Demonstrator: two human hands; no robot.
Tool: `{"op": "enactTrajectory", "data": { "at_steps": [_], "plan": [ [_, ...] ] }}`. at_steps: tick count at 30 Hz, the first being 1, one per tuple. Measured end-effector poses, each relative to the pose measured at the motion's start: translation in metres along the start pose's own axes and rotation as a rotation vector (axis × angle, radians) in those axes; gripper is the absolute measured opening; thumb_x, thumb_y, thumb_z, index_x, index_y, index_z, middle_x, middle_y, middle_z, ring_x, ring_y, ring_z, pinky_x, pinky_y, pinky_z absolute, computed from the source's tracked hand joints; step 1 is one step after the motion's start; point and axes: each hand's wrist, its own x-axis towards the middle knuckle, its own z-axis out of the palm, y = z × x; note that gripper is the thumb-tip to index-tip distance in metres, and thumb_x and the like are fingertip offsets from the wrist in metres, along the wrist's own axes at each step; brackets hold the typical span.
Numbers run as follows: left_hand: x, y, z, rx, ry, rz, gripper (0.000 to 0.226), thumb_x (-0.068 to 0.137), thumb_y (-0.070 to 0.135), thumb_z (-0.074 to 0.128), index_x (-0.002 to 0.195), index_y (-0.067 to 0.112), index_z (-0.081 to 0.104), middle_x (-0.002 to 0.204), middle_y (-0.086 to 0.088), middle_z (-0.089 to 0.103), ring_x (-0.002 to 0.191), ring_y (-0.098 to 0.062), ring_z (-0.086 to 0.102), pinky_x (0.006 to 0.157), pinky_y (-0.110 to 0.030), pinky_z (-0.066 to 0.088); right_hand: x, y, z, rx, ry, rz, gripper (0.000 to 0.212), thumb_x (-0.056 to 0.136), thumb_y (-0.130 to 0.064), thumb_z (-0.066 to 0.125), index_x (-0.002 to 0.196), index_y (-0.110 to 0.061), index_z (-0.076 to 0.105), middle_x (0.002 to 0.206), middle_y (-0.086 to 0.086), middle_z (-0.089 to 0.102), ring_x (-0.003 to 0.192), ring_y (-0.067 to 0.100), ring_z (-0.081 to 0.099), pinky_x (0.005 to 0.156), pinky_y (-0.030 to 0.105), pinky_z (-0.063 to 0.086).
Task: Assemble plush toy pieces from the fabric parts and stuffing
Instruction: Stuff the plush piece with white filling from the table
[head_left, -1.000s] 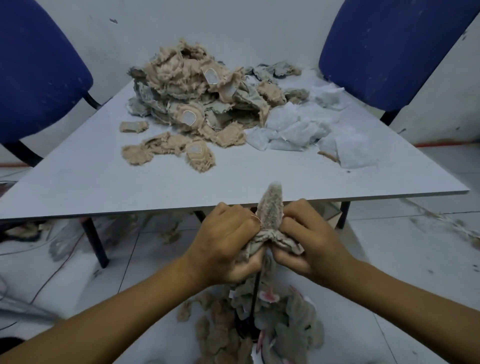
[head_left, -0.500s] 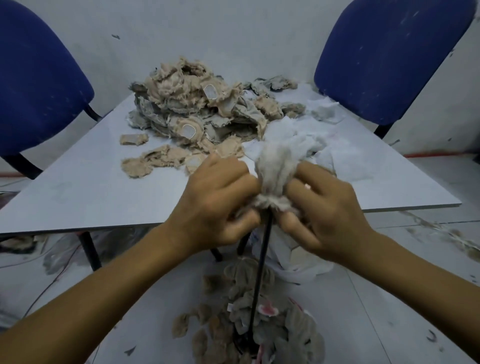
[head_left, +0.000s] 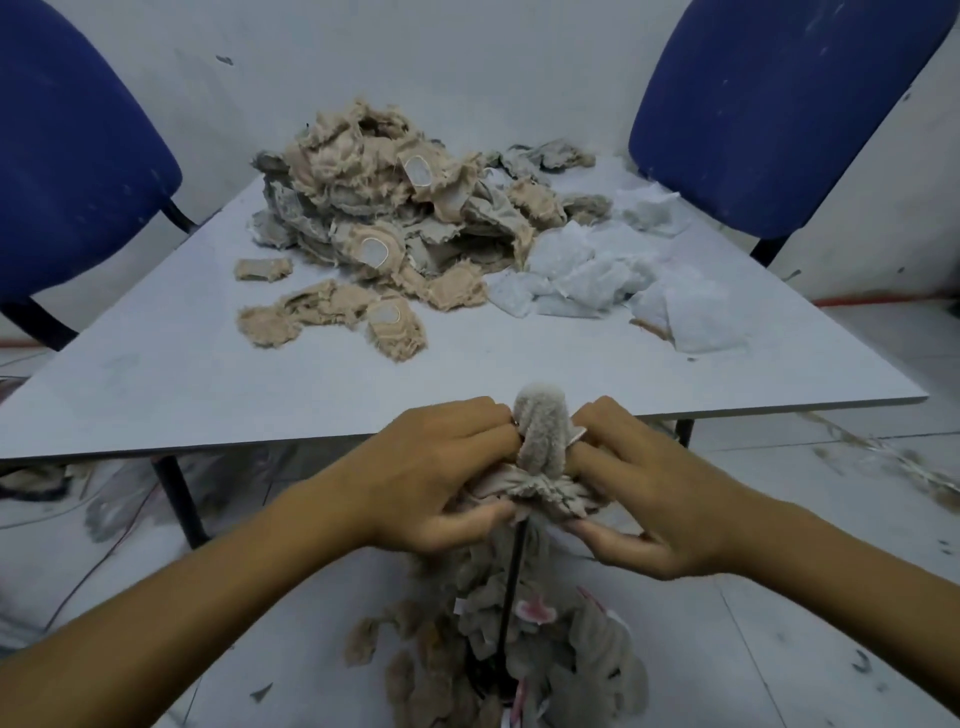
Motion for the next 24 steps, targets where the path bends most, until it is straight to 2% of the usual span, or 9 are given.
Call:
{"op": "enactTrajectory", "data": {
  "at_steps": [3, 6, 8, 12, 14, 16, 18, 20, 24],
  "plan": [
    [0.013, 0.000, -0.026, -0.067, 0.051, -0.054, 0.024, 0.080, 0.010, 0.075, 0.087, 0.017, 0.053, 0.080, 0.010, 0.040, 0.066, -0.008, 0.036, 0.057, -0.023, 0.035, 0.008, 0.004, -0.023, 0.022, 0.043, 0.010, 0.017, 0.087, -0.021, 0.064, 0.094, -0.006, 0.061, 0.091, 0.006, 0.055, 0.077, 0.019, 0.048, 0.064, 0.030, 0.044],
    [0.030, 0.001, -0.047, -0.131, 0.167, -0.116, 0.020, 0.078, 0.011, 0.077, 0.084, 0.018, 0.060, 0.074, 0.015, 0.049, 0.060, -0.001, 0.046, 0.055, -0.018, 0.039, 0.026, 0.004, -0.042, 0.097, 0.266, 0.078, 0.013, 0.085, -0.021, 0.067, 0.087, -0.008, 0.066, 0.079, -0.004, 0.061, 0.069, 0.004, 0.053, 0.064, 0.010, 0.042],
    [0.040, 0.002, -0.053, -0.176, 0.250, -0.173, 0.020, 0.080, 0.019, 0.077, 0.085, 0.021, 0.058, 0.073, 0.018, 0.053, 0.059, 0.001, 0.049, 0.055, -0.015, 0.038, 0.037, 0.000, -0.047, 0.169, 0.445, 0.192, 0.011, 0.082, -0.022, 0.068, 0.080, -0.011, 0.066, 0.069, -0.008, 0.061, 0.063, 0.006, 0.057, 0.060, 0.009, 0.041],
    [0.055, 0.008, -0.046, -0.259, 0.273, -0.254, 0.028, 0.082, 0.034, 0.074, 0.086, 0.012, 0.059, 0.074, 0.003, 0.058, 0.062, -0.008, 0.054, 0.054, -0.024, 0.044, 0.059, 0.000, -0.038, 0.255, 0.659, 0.540, 0.027, 0.071, -0.014, 0.058, 0.058, -0.020, 0.036, 0.052, 0.000, 0.035, 0.052, 0.009, 0.031, 0.049, 0.027, 0.024],
    [0.062, 0.010, -0.038, -0.272, 0.253, -0.290, 0.028, 0.079, 0.033, 0.076, 0.086, 0.012, 0.059, 0.073, 0.007, 0.058, 0.062, -0.006, 0.053, 0.054, -0.019, 0.042, 0.069, 0.006, -0.037, 0.339, 0.634, 0.706, 0.031, 0.069, -0.005, 0.055, 0.057, -0.017, 0.029, 0.053, 0.004, 0.029, 0.054, 0.008, 0.025, 0.052, 0.033, 0.020],
    [0.066, 0.003, -0.036, -0.390, 0.276, -0.418, 0.027, 0.076, 0.029, 0.077, 0.082, 0.012, 0.057, 0.072, 0.004, 0.059, 0.062, -0.008, 0.054, 0.055, -0.027, 0.044, 0.073, 0.012, -0.039, 0.448, 0.561, 0.766, 0.035, 0.076, -0.005, 0.061, 0.057, -0.014, 0.034, 0.054, -0.001, 0.032, 0.054, 0.008, 0.028, 0.054, 0.032, 0.022],
    [0.067, -0.010, -0.039, -0.601, 0.305, -0.564, 0.024, 0.073, 0.021, 0.076, 0.077, 0.010, 0.055, 0.074, -0.009, 0.060, 0.065, -0.021, 0.056, 0.058, -0.033, 0.045, 0.069, 0.016, -0.046, 0.598, 0.454, 0.715, 0.031, 0.080, -0.021, 0.065, 0.061, -0.011, 0.043, 0.057, -0.004, 0.042, 0.055, 0.009, 0.040, 0.055, 0.032, 0.033],
    [0.068, -0.024, -0.036, -0.693, 0.385, -0.674, 0.020, 0.073, 0.008, 0.074, 0.071, 0.007, 0.055, 0.069, -0.012, 0.056, 0.064, -0.019, 0.053, 0.058, -0.034, 0.044, 0.064, 0.016, -0.051, 0.796, 0.288, 0.626, 0.030, 0.085, -0.034, 0.062, 0.073, -0.007, 0.055, 0.066, 0.001, 0.054, 0.063, 0.013, 0.055, 0.059, 0.034, 0.047],
    [0.078, -0.037, -0.010, -0.466, 0.547, -0.910, 0.015, 0.082, 0.002, 0.066, 0.077, -0.012, 0.062, 0.078, -0.030, 0.065, 0.067, -0.019, 0.051, 0.062, -0.050, 0.052, 0.067, 0.014, -0.044, 0.858, 0.147, 0.480, 0.015, 0.088, -0.027, 0.063, 0.084, -0.012, 0.065, 0.074, -0.002, 0.060, 0.071, 0.010, 0.059, 0.066, 0.022, 0.050]
  ]
}}
